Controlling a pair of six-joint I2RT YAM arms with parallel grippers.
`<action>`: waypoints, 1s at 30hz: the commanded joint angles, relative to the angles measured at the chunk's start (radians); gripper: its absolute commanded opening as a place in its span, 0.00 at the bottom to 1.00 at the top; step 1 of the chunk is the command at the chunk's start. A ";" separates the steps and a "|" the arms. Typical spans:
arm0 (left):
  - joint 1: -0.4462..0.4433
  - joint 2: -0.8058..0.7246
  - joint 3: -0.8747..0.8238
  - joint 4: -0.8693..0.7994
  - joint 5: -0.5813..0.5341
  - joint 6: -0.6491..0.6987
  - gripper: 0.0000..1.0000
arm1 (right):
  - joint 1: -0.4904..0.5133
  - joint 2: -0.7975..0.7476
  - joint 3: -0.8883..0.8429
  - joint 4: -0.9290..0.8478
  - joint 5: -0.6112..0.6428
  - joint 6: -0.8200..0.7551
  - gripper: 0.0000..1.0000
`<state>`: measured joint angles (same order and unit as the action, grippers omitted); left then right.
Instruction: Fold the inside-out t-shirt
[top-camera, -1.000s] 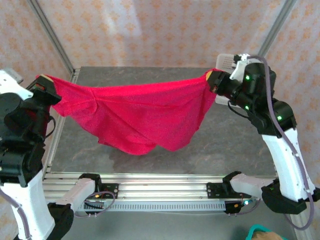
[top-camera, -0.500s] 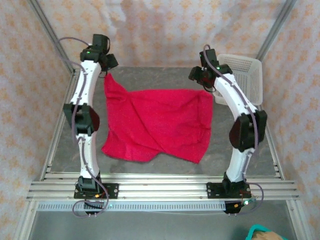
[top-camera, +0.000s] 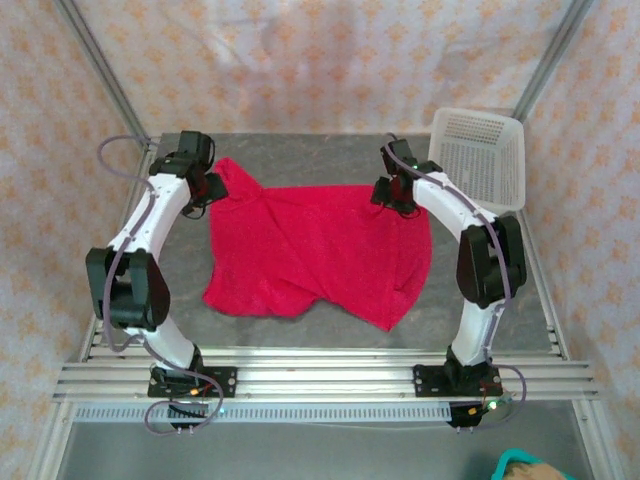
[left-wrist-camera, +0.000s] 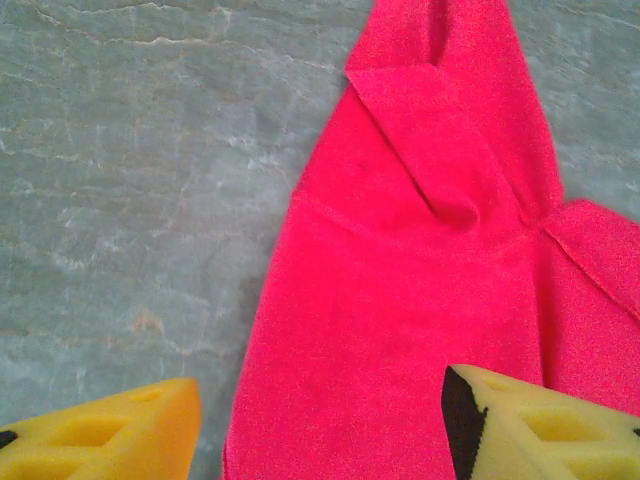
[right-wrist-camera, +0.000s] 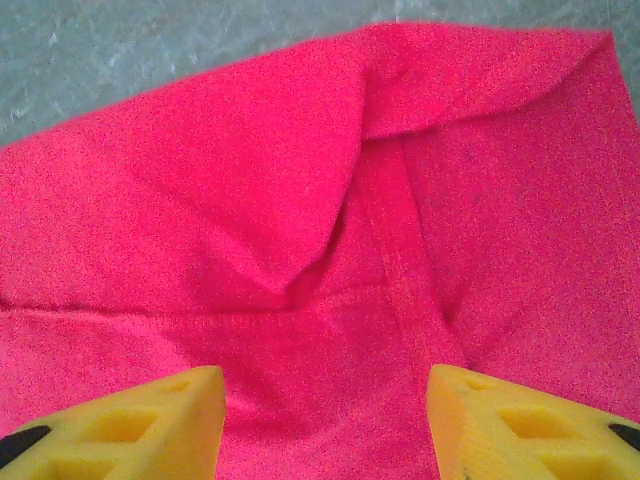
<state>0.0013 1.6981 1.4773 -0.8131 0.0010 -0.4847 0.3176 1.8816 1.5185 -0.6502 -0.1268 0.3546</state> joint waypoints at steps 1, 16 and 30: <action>0.031 0.092 -0.014 0.083 0.030 -0.029 0.66 | -0.031 0.057 0.030 0.074 0.024 -0.018 0.56; 0.051 0.489 0.355 0.043 0.064 -0.044 0.68 | -0.057 0.309 0.171 0.081 -0.046 0.008 0.27; 0.075 0.596 0.420 0.018 0.038 -0.079 0.10 | -0.056 0.164 0.230 -0.057 -0.042 -0.025 0.00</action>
<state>0.0601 2.2898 1.8561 -0.7551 0.0708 -0.5495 0.2588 2.1555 1.7008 -0.6403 -0.1825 0.3534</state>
